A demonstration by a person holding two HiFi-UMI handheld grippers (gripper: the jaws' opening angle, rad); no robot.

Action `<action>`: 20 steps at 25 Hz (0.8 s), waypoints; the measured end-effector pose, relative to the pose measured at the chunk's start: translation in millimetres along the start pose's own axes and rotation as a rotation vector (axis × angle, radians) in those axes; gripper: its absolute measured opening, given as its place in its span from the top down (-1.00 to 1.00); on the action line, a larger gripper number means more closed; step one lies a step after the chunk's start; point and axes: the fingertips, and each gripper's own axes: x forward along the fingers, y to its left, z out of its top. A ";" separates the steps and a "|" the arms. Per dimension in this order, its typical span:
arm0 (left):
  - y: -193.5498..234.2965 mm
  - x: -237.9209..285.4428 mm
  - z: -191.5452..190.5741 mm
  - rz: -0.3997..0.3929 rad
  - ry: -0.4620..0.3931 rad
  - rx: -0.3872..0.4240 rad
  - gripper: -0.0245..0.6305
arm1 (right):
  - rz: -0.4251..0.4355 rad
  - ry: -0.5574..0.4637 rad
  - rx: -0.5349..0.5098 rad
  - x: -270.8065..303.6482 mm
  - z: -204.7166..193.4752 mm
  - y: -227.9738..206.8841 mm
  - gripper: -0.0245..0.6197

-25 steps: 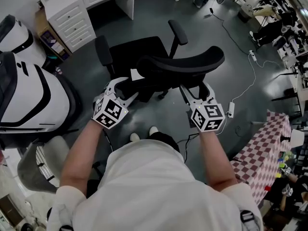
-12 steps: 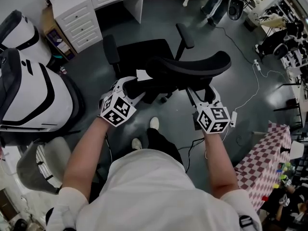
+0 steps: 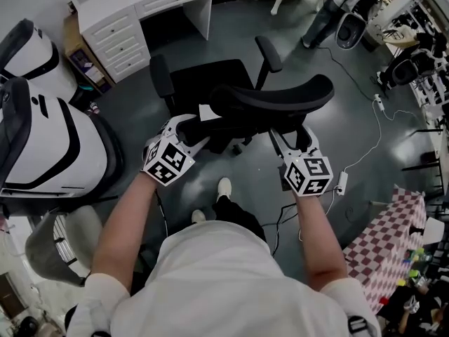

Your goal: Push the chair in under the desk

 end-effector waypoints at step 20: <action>41.4 54.7 17.7 0.017 0.020 -0.042 0.25 | 0.084 -0.021 -0.036 61.6 23.3 -52.5 -0.03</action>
